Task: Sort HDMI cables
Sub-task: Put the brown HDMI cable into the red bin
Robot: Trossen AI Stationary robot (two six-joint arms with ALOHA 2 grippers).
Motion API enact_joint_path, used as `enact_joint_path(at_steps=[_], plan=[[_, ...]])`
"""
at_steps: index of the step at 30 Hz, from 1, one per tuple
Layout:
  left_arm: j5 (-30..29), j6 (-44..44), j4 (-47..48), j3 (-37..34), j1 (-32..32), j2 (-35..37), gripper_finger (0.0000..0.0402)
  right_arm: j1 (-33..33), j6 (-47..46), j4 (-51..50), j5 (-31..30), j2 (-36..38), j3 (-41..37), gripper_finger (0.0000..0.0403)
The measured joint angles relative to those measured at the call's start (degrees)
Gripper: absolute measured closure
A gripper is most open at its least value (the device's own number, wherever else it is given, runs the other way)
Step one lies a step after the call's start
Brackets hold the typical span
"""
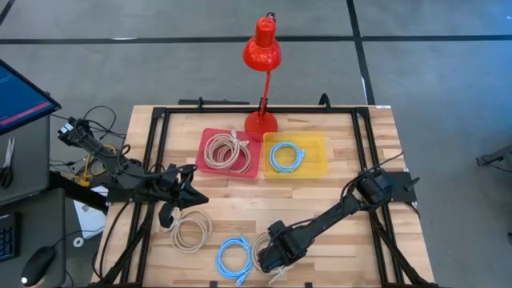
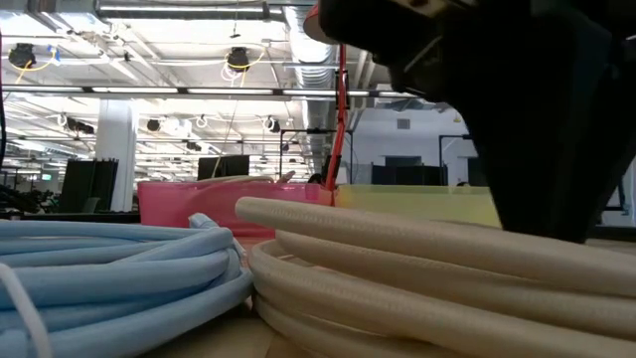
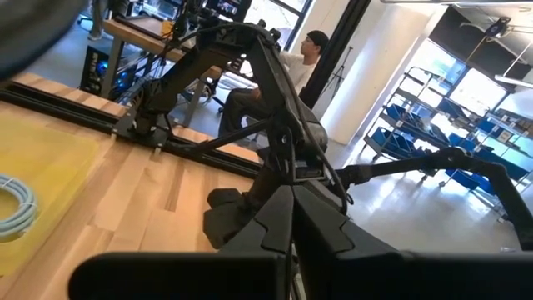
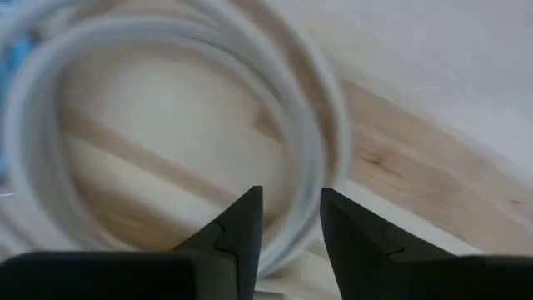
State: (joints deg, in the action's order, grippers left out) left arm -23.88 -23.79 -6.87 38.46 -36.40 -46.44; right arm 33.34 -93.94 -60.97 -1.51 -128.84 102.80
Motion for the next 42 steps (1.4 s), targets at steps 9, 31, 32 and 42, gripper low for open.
enact_joint_path(at_steps=[9,31,32,42], plan=[[0.0,-0.02,0.7,0.0,0.0,0.0,0.0393,-0.13,-0.03,0.15,-0.01,0.0,-0.01,0.0322],[0.0,-0.02,0.94,0.0,-0.01,0.0,0.0394,-0.74,0.04,5.44,0.12,0.59,-5.17,0.0379],[0.0,-0.02,0.94,0.0,0.0,0.0,0.0394,-0.74,0.99,5.44,0.1,0.61,-5.17,0.0388],[0.0,-0.02,1.02,0.0,-0.01,0.0,0.0395,-1.26,5.51,3.1,1.78,0.0,-1.32,0.0397]])
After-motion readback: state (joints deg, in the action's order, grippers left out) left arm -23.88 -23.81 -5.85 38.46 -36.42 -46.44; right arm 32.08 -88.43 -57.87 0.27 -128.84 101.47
